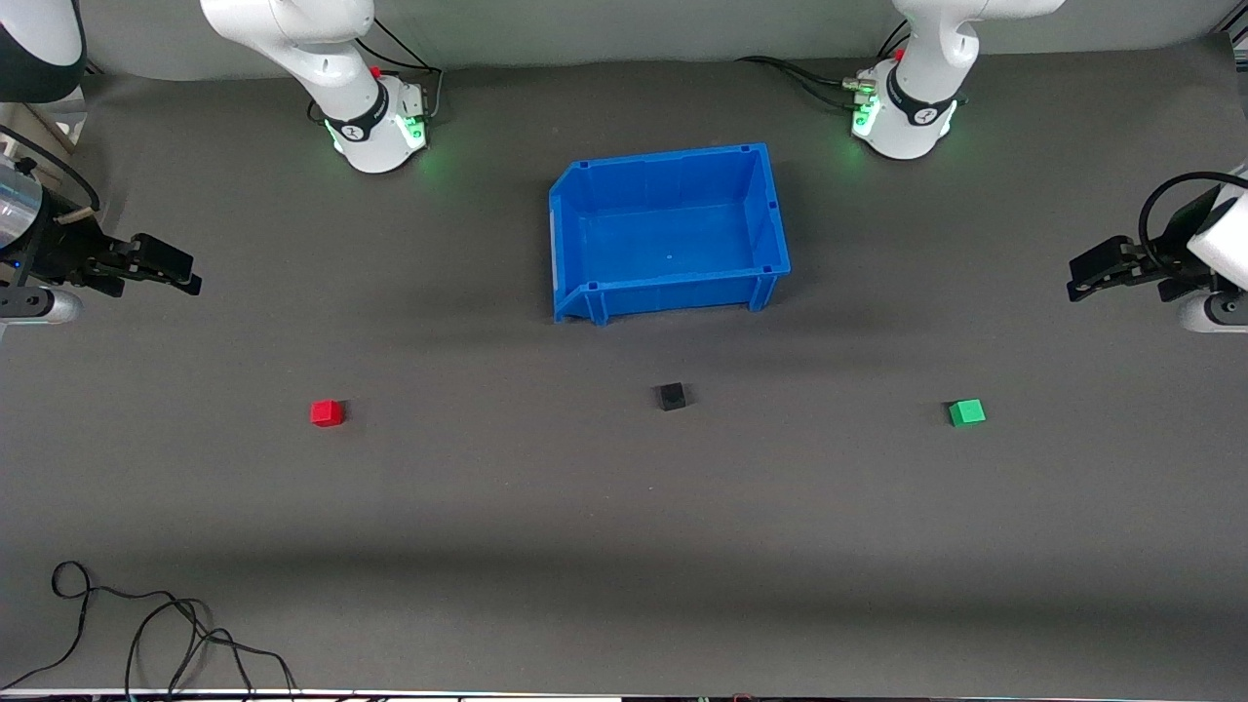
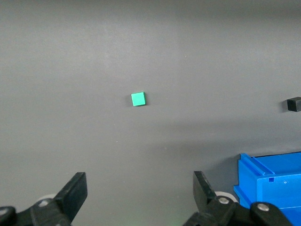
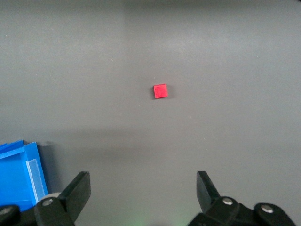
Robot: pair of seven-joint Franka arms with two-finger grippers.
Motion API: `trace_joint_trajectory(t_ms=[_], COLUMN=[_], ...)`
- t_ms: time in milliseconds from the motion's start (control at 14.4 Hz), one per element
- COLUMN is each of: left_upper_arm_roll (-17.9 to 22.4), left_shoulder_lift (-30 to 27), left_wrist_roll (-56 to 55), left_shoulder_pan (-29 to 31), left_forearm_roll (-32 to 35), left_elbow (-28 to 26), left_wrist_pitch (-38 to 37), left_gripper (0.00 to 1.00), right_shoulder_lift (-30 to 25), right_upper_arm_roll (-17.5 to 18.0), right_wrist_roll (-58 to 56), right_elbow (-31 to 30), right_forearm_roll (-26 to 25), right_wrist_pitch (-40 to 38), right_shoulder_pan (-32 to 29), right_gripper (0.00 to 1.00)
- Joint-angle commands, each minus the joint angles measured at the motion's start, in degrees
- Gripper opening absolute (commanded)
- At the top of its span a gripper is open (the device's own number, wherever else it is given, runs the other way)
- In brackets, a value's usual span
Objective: Attach green and red cubes to black cube
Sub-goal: 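Move the right gripper toward the red cube and the left toward the green cube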
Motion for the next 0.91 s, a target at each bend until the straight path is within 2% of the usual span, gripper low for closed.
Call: trace_joint_trajectory(t_ms=[0,557,835], left_upper_arm_roll=[-0.29,-0.21,1.29], left_shoulder_lift=[-1.1,-0.75,-0.57], left_wrist_roll=[0.81,-1.37,-22.16], left_shoulder_pan=[0.25,0.34,1.74], left_forearm_roll=[0.35,-0.35,-1.06], left_elbow=[-0.28,1.21,1.92], left_wrist_pitch=[-0.41,-2.42,-5.15], left_gripper=[1.0,1.0,1.0], right_shoulder_lift=[0.06,-0.2,0.23], right_upper_arm_roll=[-0.37,-0.63,-1.42], right_wrist_roll=[-0.99,-0.38,-0.81], right_elbow=[1.05,0.35,-0.36], right_forearm_roll=[-0.67,-0.76,-1.37], right_wrist_pitch=[-1.01,-0.48,0.04], right_shoulder_pan=[0.51,0.51,0.42], right_gripper=[1.0,1.0,1.0])
